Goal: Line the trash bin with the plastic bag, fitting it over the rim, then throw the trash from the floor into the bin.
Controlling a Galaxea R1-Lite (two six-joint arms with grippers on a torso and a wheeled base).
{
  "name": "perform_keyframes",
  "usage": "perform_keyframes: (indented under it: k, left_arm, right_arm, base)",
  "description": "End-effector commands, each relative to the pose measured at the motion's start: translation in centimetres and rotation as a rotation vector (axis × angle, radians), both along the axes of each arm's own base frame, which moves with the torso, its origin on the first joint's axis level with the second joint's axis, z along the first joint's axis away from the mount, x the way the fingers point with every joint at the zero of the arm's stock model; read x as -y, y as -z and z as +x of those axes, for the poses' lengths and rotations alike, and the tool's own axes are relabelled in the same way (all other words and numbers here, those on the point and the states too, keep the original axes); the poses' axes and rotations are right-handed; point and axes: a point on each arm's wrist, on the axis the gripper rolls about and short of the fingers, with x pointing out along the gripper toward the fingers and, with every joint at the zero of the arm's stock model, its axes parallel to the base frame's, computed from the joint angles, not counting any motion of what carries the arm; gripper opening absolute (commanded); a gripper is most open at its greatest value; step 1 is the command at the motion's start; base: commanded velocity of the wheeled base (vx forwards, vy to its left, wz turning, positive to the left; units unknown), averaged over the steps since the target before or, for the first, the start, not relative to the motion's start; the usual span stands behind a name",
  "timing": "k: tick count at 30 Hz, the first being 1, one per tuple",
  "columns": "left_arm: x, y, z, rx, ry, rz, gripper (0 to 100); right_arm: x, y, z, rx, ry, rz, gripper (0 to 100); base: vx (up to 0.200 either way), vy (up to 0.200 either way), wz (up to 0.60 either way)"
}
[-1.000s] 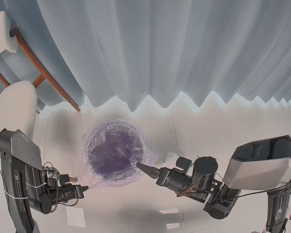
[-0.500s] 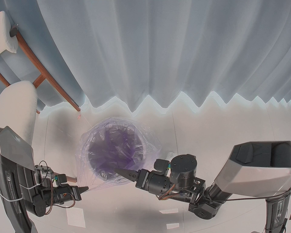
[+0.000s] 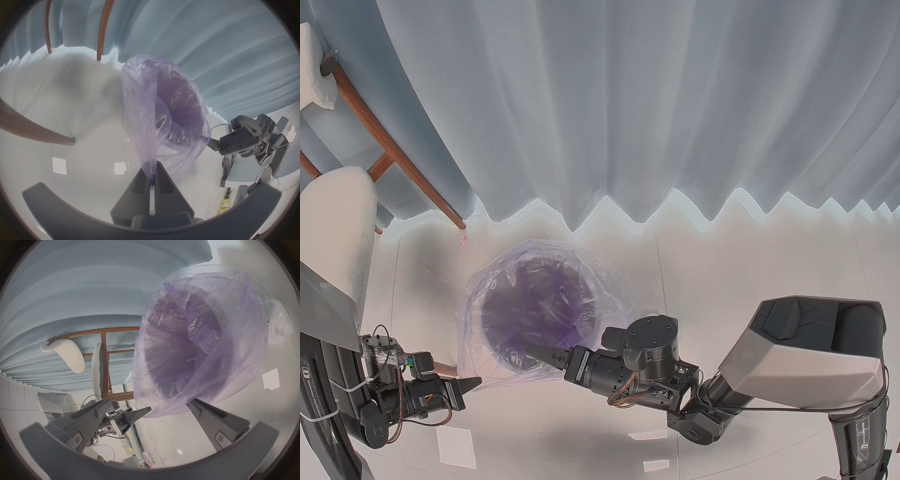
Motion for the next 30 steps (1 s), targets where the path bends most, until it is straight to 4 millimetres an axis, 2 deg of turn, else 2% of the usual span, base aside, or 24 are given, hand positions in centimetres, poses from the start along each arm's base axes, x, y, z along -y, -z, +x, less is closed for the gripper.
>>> perform_keyframes:
  k: [1,6,7,13,24,29,30]
  left_arm:
    - [0.0,-1.1,-0.4,0.043,0.003,-0.001,0]
    - [0.1,-1.4,-0.5,0.051,0.004,-0.001,0]
    - [0.0,-1.4,-0.5,0.052,0.003,-0.001,0]
    - [0.0,-1.4,-0.5,0.052,0.001,0.000,0]
    - [-0.2,-1.1,-0.4,0.044,-0.007,0.001,0]
    - [-0.2,0.3,-0.1,-0.016,-0.018,0.008,0]
    - [-0.3,1.3,0.2,-0.051,-0.020,0.012,0]
  right_arm:
    - [-0.4,0.3,0.3,-0.004,-0.002,-0.004,100]
    - [-0.6,0.4,0.5,-0.002,0.001,-0.003,100]
    - [-0.6,0.4,0.6,-0.001,0.004,-0.002,0]
    - [-0.3,0.8,0.4,-0.015,0.007,-0.017,0]
    - [0.9,3.2,-1.8,-0.072,0.006,-0.107,0]
    - [1.0,5.1,-3.0,-0.058,-0.014,-0.133,0]
    - [0.9,5.4,-3.0,-0.024,-0.002,-0.138,0]
  base:
    - [0.000,0.000,0.00]
    - [0.000,0.000,0.00]
    - [0.000,0.000,0.00]
    - [0.000,0.000,0.00]
    - [0.000,0.000,0.00]
    - [0.000,0.000,0.00]
    - [0.000,0.000,0.00]
